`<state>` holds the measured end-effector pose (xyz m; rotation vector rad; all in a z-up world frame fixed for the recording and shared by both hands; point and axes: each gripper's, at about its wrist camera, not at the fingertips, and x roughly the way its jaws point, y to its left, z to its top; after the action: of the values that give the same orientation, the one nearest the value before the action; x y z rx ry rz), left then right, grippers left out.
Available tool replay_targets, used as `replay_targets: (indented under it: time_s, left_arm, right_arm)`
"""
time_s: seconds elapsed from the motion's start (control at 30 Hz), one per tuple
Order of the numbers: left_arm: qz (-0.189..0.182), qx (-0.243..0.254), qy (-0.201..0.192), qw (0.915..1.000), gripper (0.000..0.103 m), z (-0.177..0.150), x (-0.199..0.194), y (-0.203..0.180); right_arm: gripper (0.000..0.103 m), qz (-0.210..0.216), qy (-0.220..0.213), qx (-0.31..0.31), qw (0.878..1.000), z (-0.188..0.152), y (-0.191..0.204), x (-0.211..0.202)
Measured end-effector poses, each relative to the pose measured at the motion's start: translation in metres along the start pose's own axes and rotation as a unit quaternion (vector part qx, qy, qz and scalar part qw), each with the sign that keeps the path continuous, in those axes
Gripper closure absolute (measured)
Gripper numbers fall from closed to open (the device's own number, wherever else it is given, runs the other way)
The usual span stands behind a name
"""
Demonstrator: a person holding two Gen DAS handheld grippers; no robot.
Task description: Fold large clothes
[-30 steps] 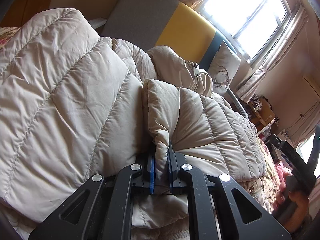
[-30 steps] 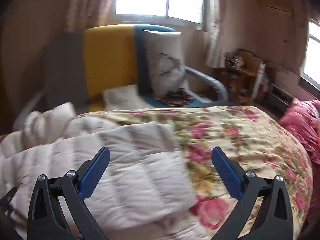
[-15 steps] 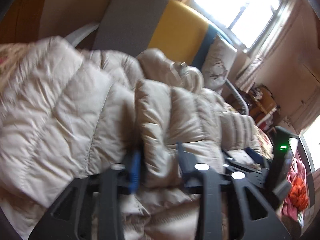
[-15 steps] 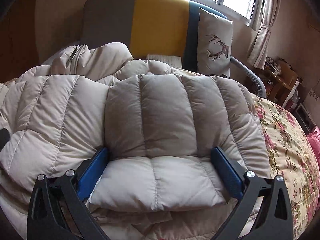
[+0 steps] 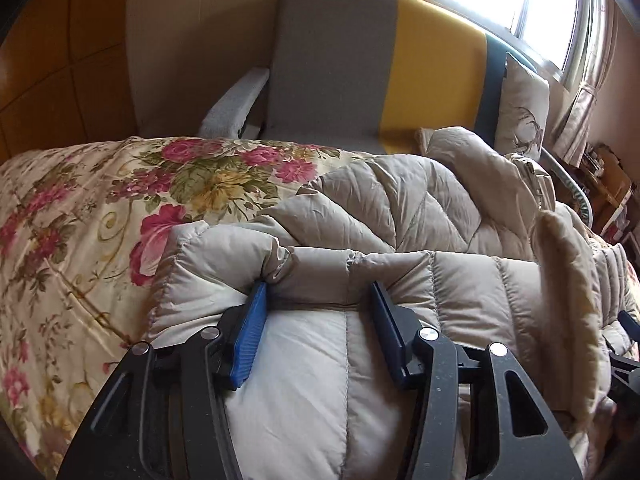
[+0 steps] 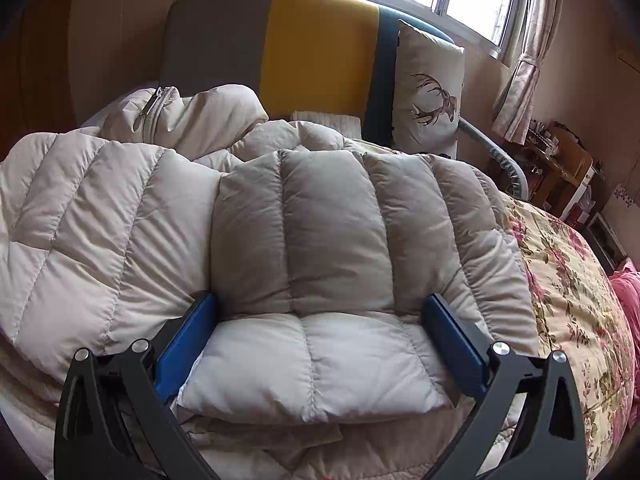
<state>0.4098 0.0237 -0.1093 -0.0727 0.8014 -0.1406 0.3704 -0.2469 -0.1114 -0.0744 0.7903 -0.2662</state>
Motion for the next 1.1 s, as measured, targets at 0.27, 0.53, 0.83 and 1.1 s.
replay_targets:
  time_s: [0.27, 0.53, 0.83, 1.1]
  left_arm:
    - [0.002, -0.003, -0.011, 0.9999, 0.022, -0.010, -0.036, -0.007]
    - [-0.082, 0.003, 0.002, 0.9966, 0.008, -0.067, -0.113, -0.022]
    - [-0.086, 0.007, 0.028, 0.9959, 0.008, -0.138, -0.166, -0.004]
    - [-0.052, 0.081, 0.003, 0.9954, 0.008, -0.182, -0.207, -0.004]
  right_arm:
    - [0.002, -0.001, 0.000, 0.000, 1.000, 0.000, 0.001, 0.000]
    - [0.002, 0.000, 0.002, 0.001, 1.000, -0.001, 0.002, -0.001]
    - [0.002, 0.013, 0.025, 0.007, 1.000, 0.009, -0.003, 0.005]
    - [0.002, 0.101, 0.028, 0.039, 0.994, 0.011, -0.051, -0.047]
